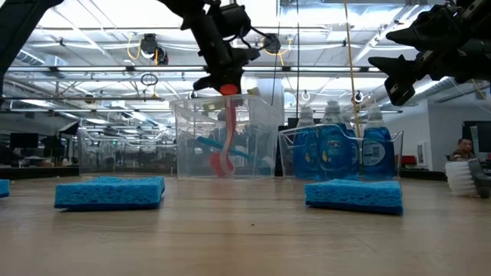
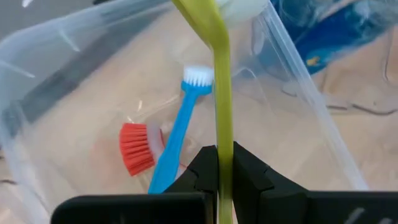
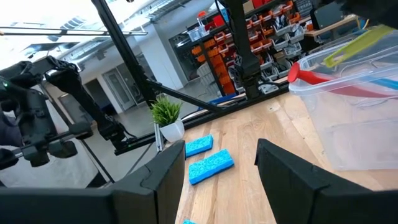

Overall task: Pick & Place Kitchen Sink Supplies
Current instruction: Put the light green dish brush into the transparent container

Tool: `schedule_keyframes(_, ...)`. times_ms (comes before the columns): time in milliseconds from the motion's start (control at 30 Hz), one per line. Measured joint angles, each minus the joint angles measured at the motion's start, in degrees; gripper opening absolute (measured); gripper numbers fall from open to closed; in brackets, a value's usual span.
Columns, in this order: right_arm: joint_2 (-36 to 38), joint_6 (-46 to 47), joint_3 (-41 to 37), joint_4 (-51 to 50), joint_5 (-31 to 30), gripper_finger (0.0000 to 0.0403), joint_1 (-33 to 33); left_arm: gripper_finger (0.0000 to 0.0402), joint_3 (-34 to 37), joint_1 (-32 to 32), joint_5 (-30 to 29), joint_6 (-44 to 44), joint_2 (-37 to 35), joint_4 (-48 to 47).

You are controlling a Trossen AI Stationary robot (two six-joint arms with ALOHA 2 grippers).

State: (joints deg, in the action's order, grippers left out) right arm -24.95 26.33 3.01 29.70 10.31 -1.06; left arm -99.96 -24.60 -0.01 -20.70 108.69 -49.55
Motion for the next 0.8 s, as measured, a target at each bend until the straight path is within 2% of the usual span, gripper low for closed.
schedule_keyframes(133,-0.09,0.0,0.0,-0.14,0.0,0.0185,0.0,0.002,0.0,0.13,1.66,1.98,0.79,-0.56)
schedule_keyframes(567,-0.16,-0.2,0.0,-1.73,-0.17,0.0185,0.02,0.002,-0.02,0.96,1.62,9.7,1.0,-1.36)
schedule_keyframes(800,-0.16,-0.2,0.0,-1.73,-0.13,0.0185,0.0,0.002,-0.04,0.74,2.74,11.6,4.24,-2.86)
